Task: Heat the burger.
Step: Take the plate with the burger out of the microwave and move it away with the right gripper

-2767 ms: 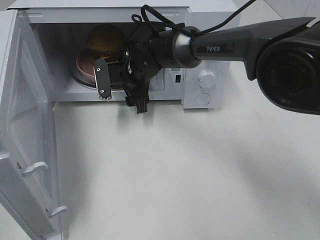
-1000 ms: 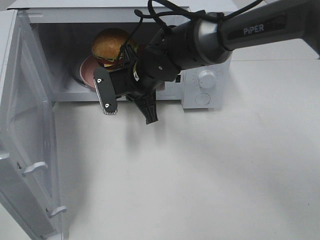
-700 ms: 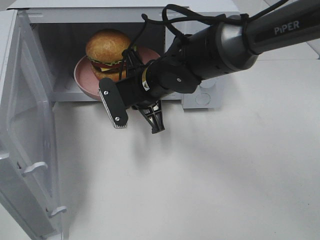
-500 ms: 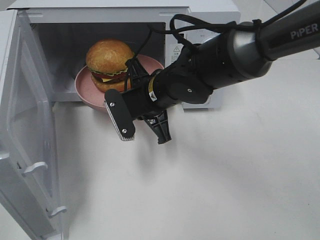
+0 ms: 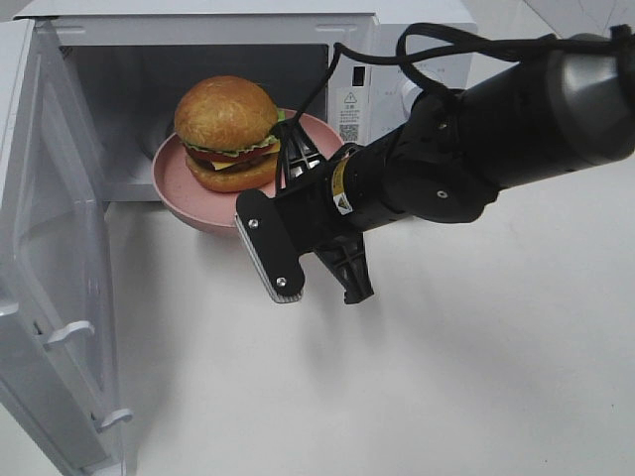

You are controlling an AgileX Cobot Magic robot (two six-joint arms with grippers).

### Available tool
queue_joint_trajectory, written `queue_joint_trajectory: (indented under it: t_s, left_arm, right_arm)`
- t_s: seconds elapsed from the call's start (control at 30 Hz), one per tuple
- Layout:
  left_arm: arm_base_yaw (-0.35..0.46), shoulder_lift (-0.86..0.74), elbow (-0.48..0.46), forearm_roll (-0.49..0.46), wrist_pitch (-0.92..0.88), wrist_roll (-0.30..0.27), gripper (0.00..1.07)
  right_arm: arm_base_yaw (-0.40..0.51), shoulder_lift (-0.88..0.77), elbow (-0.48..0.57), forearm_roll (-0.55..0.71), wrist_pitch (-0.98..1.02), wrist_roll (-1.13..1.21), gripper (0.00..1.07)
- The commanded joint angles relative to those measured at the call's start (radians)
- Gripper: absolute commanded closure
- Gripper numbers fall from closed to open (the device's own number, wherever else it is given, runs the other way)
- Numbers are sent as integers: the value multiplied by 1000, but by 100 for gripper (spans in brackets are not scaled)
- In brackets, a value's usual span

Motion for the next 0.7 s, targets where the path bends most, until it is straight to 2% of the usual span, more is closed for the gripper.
queue_joint_trajectory:
  t_s: [0.03,0.33,0.53,0.7]
  left_arm:
    - [-1,-5,1,-4,-2,3,9]
    - [-1,-5,1,-4,-2,3,9]
    - [-1,-5,1,-4,-2,3,9]
    - [-1,-5,1,-4,-2,3,9]
  right_arm:
    - [-3,-56,17,1,-51,1,107]
    - [-3,-214,169,1,-49,1,107]
    - [-3,-272,220,2,-47,1,107]
    - [-3,-376,307,7,-39,1,107]
